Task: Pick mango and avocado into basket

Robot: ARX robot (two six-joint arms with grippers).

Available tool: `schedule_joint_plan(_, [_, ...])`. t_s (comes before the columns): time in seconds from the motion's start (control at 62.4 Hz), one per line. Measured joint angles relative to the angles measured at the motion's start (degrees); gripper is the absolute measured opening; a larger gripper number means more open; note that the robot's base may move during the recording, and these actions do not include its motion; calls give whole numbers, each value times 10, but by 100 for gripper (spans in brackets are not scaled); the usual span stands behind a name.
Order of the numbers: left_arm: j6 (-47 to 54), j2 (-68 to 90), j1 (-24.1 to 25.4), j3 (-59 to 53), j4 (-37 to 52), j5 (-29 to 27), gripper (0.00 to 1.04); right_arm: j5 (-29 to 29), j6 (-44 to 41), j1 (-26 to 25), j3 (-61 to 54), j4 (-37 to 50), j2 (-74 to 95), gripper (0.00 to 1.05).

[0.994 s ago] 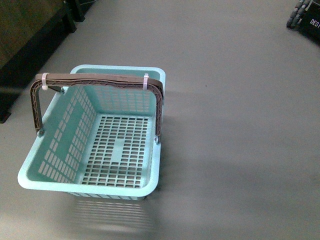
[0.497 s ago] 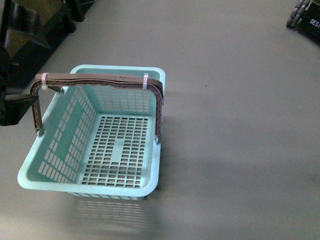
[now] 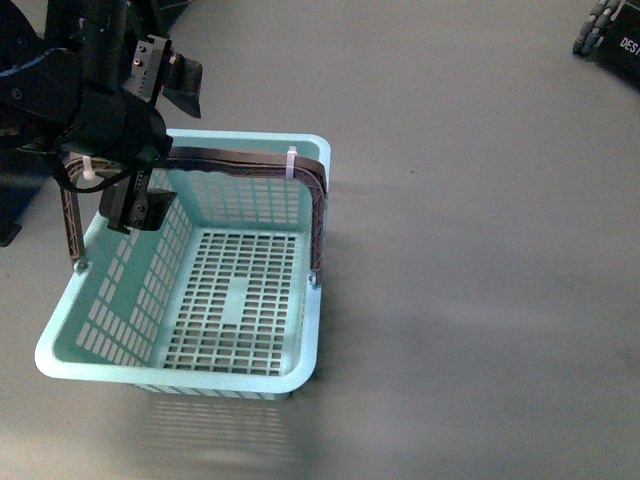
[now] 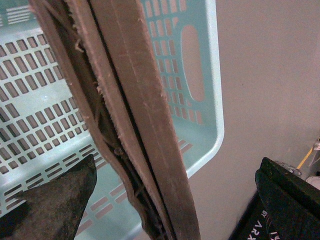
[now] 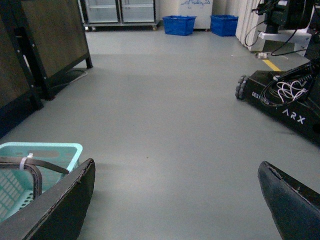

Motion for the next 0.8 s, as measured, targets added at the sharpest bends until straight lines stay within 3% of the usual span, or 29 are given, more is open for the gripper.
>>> schedule_joint_plan(0.192, [0, 32, -1, 38, -15, -1, 96, 0, 0, 0, 0, 0, 0, 96])
schedule_joint_plan(0.593, [-12, 58, -2, 60, -36, -1, 29, 0, 0, 0, 0, 0, 0, 96])
schedule_joint_plan(0.705, [-36, 52, -1, 56, -30, 18, 19, 0, 0, 0, 0, 0, 0, 96])
schedule_joint_plan(0.802, [-30, 10, 1, 15, -30, 26, 18, 0, 0, 0, 0, 0, 0, 96])
